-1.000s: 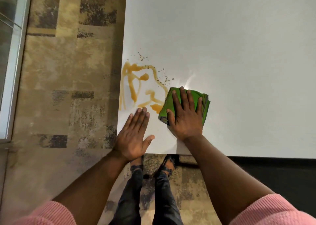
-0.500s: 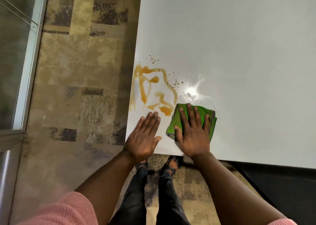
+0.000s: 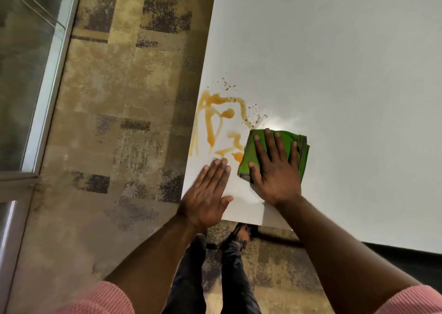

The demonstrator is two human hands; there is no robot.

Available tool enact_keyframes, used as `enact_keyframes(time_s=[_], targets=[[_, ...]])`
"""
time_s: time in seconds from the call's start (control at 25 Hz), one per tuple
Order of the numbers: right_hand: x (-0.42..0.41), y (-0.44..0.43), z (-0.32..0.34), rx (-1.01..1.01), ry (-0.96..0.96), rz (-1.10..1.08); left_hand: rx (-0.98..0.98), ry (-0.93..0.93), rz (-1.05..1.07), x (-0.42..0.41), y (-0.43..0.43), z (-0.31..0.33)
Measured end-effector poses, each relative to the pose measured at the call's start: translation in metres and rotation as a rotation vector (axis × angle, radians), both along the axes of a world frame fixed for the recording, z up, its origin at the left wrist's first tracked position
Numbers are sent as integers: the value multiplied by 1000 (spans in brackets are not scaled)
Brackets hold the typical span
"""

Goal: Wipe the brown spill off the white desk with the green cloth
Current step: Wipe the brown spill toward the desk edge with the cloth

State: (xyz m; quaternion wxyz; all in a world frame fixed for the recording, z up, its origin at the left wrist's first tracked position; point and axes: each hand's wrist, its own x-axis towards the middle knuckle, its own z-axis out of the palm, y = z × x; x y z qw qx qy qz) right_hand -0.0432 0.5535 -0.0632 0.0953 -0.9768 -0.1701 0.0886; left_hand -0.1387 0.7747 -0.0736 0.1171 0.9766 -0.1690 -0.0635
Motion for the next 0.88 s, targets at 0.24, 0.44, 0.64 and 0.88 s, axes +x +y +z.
enact_keyframes(time_s=[0.24,0.44,0.64,0.88], targets=[[-21,22,-8,-33,-24,103,7,-19,-4,1,1,-1],[15,55,-9,-31,1,186,-7,-50,43,-1,1,-2],[-23,39,-2,-50,21,195,-38,15,163,-31,7,7],[-29,50,1,-71,48,232,11,88,237,-65,10,0]])
